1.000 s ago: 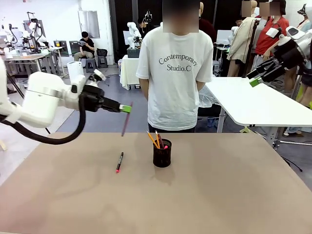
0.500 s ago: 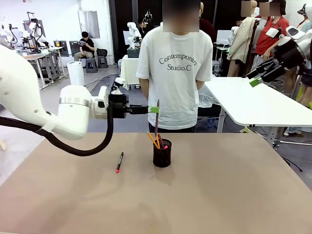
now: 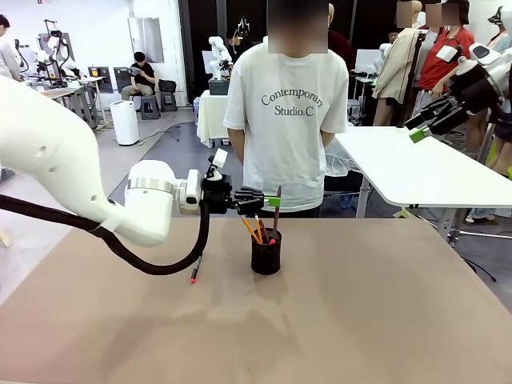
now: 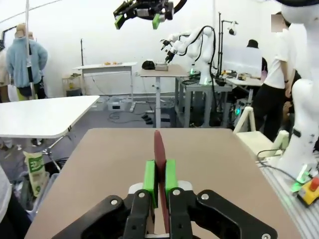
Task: Place the pens into the pen holder.
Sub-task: Pick up a writing instrument from the table and place it into the Pen holder.
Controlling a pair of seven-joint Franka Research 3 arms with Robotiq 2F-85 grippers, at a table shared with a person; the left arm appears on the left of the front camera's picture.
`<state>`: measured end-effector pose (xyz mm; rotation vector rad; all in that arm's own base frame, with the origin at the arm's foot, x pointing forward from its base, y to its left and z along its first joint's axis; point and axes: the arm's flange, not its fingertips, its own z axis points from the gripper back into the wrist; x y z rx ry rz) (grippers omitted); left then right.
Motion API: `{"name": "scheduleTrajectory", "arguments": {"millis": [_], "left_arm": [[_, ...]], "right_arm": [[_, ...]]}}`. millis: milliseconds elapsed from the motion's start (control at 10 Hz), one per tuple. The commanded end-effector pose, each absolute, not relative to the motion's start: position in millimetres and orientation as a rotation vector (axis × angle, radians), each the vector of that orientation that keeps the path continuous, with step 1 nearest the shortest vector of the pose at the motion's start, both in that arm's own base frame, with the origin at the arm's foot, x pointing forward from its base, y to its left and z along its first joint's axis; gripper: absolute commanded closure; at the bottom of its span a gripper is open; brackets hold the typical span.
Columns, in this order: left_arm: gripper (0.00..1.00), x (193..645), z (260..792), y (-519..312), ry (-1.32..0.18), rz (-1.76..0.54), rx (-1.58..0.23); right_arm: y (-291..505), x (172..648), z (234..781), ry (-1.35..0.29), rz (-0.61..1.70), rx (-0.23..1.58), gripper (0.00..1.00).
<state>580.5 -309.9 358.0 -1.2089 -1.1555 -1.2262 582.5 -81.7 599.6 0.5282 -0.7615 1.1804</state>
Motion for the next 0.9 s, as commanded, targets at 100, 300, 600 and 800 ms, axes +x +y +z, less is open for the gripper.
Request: {"name": "scheduleTrajectory", "arguments": {"millis": [100,300,600,800], "left_arm": [[1.00,597.2,351.9,-309.3,-1.210,-1.208,-1.152],[1.00,608.5,344.8,-306.3,-1.227,-1.203,-1.095],[1.00,613.2,333.1,-306.6,-1.193,-1.160,-1.148],[1.00,609.2,335.1,-302.6,-1.169,-1.194,-1.116]], "right_arm": [[-81.6,581.4,600.9,-0.765,1.188,0.526,0.00],[-81.6,581.4,600.9,-0.765,1.188,0.526,0.00],[-81.6,581.4,600.9,-0.765,1.188,0.526,0.00],[-81.6,581.4,600.9,-0.765,1.188,0.526,0.00]]}}
